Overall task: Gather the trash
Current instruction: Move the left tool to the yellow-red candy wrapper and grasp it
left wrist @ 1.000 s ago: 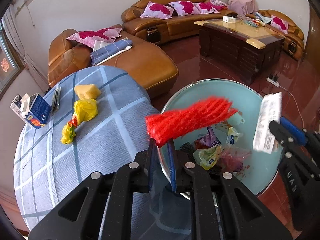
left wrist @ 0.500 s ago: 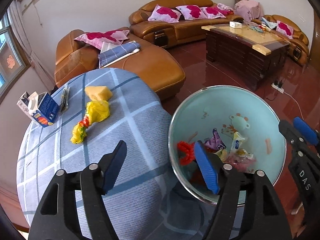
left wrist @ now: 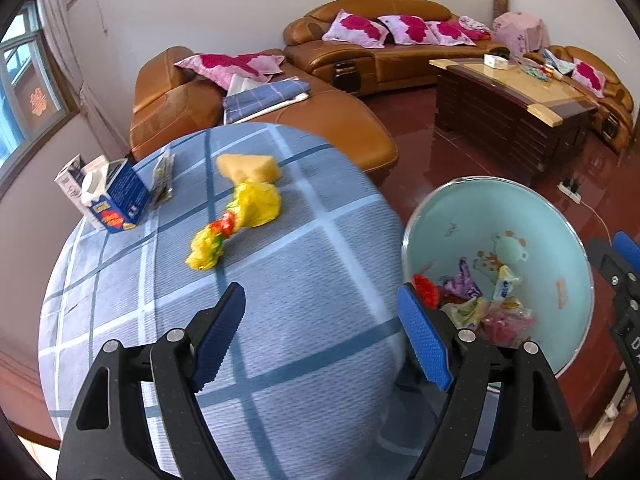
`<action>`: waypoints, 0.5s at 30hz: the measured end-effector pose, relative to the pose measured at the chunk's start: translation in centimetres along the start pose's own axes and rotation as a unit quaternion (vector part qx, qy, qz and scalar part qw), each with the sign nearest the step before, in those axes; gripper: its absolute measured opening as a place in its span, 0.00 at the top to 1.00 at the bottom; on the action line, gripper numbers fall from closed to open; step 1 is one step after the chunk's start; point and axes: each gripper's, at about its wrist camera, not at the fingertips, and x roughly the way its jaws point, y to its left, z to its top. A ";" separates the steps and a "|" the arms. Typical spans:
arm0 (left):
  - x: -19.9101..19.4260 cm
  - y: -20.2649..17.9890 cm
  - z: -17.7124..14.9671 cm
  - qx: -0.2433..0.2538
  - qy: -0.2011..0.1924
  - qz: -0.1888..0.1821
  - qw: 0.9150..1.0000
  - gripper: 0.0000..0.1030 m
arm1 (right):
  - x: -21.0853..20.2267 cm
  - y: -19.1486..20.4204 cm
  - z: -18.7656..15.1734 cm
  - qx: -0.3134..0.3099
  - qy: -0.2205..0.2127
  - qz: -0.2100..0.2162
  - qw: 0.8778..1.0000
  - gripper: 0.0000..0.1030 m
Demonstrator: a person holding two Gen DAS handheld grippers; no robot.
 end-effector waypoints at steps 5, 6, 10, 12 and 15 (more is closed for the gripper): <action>0.4 2.4 -0.4 -0.017 0.007 0.010 1.000 0.24 | 0.0 1.9 0.3 -0.016 0.002 0.010 1.000 0.59; 0.4 2.9 -0.6 -0.021 0.008 0.013 1.000 0.24 | 0.0 2.4 0.4 -0.019 0.003 0.012 1.000 0.59; 0.5 4.5 -0.7 -0.035 0.008 0.017 0.999 0.23 | 0.0 4.0 0.6 -0.030 0.003 0.019 0.999 0.59; 0.5 5.2 -0.8 -0.040 0.008 0.021 0.999 0.23 | 0.0 4.9 0.7 -0.035 0.004 0.023 0.999 0.59; 0.7 6.3 -1.1 -0.051 0.011 0.024 0.998 0.23 | 0.1 6.1 0.7 -0.040 0.006 0.032 0.999 0.58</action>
